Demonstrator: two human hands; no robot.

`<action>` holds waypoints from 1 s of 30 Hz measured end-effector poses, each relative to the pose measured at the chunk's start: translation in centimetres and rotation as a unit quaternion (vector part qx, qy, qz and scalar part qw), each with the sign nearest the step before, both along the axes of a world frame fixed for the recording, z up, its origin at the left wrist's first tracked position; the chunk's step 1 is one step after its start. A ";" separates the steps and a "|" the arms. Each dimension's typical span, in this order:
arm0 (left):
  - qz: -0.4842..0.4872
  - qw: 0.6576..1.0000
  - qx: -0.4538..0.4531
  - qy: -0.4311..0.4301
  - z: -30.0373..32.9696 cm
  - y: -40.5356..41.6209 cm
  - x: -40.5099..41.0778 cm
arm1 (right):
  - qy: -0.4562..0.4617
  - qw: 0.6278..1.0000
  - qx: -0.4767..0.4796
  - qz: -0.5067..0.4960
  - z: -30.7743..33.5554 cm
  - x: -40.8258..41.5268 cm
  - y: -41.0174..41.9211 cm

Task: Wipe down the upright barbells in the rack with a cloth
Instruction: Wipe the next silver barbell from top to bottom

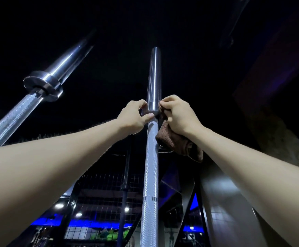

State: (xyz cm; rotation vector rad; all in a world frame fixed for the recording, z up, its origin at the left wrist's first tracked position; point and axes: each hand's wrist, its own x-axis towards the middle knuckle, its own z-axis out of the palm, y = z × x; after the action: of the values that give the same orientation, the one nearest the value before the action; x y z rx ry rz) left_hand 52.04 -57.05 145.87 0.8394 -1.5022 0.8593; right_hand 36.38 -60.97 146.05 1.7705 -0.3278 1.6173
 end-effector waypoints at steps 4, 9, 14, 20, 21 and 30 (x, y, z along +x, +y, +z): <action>0.004 1.000 0.015 -0.002 -0.3 -0.6 -0.4 | -0.015 0.998 0.056 0.033 -0.9 -0.4 -2.0; -0.002 0.998 0.062 -0.005 -2.6 -1.1 -0.1 | -0.002 0.992 0.122 -0.032 -2.6 -1.5 -4.1; -0.051 0.991 0.126 0.015 -6.1 -2.8 1.4 | -0.032 0.994 0.104 -0.019 -4.1 -2.1 -2.6; -0.195 0.957 0.209 0.059 -9.9 -3.8 -0.3 | -0.054 0.994 0.089 -0.022 -5.9 -1.6 -0.5; -0.240 0.940 0.231 0.081 -10.1 -3.5 -0.4 | -0.054 0.995 0.081 -0.027 -6.1 -1.5 -0.2; -0.390 0.846 0.359 0.058 -13.0 -1.3 0.3 | -0.065 0.997 0.013 -0.032 -5.2 2.4 1.6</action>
State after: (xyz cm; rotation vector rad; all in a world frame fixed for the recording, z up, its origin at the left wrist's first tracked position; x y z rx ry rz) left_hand 52.31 -58.39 132.91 0.6657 -1.8564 -0.3900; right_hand 38.78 -59.32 140.80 1.6607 -0.4640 1.6930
